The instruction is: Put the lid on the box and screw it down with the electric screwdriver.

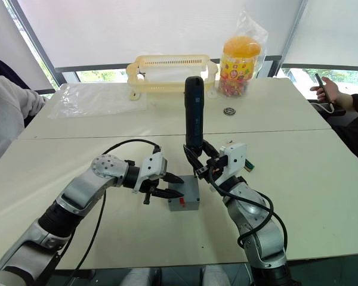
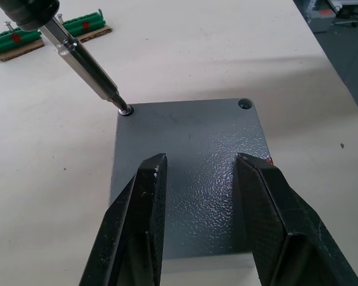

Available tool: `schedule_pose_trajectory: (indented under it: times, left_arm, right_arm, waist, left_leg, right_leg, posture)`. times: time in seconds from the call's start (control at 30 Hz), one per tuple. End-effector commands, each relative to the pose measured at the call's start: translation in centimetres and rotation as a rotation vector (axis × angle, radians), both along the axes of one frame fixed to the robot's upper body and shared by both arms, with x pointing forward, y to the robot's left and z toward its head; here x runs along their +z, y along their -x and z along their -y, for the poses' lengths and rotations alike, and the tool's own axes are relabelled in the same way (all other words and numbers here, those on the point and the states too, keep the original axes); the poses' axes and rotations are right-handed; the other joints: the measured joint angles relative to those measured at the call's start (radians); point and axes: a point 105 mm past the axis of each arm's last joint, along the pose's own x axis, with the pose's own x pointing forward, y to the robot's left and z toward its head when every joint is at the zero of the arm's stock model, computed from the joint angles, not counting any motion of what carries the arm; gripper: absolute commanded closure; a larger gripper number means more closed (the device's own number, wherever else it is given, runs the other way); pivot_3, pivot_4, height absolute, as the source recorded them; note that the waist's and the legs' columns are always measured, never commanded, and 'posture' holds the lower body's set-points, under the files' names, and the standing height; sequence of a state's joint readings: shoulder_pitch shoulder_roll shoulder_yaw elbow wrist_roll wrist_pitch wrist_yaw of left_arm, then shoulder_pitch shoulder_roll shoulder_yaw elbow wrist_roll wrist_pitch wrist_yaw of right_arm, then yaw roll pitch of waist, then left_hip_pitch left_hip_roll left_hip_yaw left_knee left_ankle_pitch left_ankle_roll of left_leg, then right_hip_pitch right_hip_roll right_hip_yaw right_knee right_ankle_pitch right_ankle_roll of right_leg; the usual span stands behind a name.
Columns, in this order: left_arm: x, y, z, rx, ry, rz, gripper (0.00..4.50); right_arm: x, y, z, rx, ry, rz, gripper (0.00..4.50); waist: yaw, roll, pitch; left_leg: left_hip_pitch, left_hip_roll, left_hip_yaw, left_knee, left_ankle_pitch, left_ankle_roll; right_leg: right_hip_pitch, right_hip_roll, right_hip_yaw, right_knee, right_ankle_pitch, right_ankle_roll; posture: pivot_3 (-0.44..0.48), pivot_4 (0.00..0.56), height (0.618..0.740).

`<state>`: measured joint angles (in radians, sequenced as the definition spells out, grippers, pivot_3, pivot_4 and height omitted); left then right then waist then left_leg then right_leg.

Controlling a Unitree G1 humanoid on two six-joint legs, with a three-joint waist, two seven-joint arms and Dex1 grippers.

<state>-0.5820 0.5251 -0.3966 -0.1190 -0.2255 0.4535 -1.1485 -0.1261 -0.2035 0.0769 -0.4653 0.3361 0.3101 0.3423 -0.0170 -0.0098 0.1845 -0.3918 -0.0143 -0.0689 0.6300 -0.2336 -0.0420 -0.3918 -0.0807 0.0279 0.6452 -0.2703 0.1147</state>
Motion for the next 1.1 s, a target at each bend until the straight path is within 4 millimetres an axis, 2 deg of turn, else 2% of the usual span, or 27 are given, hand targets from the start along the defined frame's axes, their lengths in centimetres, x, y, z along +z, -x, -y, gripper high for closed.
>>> schedule_pose_trajectory:
  times: [0.03, 0.33, 0.57, 0.87, 1.1]
  left_arm:
    - [-2.0, 0.0, -0.9, 0.032, -0.074, -0.049, 2.69]
    - [-2.2, 0.2, -1.1, 0.026, -0.085, -0.053, 2.69]
    - [-2.1, 0.3, -1.3, 0.022, -0.093, -0.054, 2.69]
    - [-2.2, 0.3, -2.1, 0.036, -0.113, -0.060, 2.69]
    - [-2.3, 0.0, -1.7, 0.036, -0.120, -0.049, 2.69]
  right_arm:
    - [-0.8, 0.2, 0.2, -0.013, 0.045, 0.002, 2.79]
    - [-1.6, 0.3, 2.0, -0.098, 0.079, 0.026, 2.79]
    - [-2.7, 0.0, 2.0, -0.109, 0.028, -0.009, 2.79]
    - [-3.2, -0.3, 0.9, -0.086, -0.056, -0.034, 2.79]
    - [-4.0, 0.5, 0.2, -0.053, -0.022, -0.045, 2.79]
  waist:
    - [0.000, 0.000, 0.000]
    - [0.004, -0.002, -0.002]
    - [0.004, -0.005, -0.007]
    - [0.003, -0.006, -0.015]
    - [0.002, -0.006, -0.016]
  left_leg:
    - [0.000, 0.000, 0.000, 0.000, 0.000, 0.000]
    - [0.000, 0.000, 0.000, 0.000, 0.000, 0.000]
    - [0.000, 0.000, -0.002, 0.000, 0.000, 0.000]
    - [0.000, 0.003, -0.002, -0.001, 0.000, 0.000]
    - [0.001, 0.004, -0.002, -0.002, 0.000, 0.000]
  right_leg:
    - [0.000, 0.000, 0.000, 0.000, 0.000, 0.000]
    - [0.001, 0.000, 0.000, -0.001, 0.000, 0.000]
    - [0.003, 0.000, -0.001, -0.003, -0.001, -0.001]
    - [0.003, 0.001, -0.002, -0.006, -0.003, -0.005]
    - [0.003, 0.001, -0.002, -0.006, -0.003, -0.005]
  posture:
    - [0.000, 0.150, 0.740]
    - [0.000, 0.150, 0.740]
    - [0.000, 0.150, 0.740]
    - [0.000, 0.150, 0.740]
    - [0.000, 0.150, 0.740]
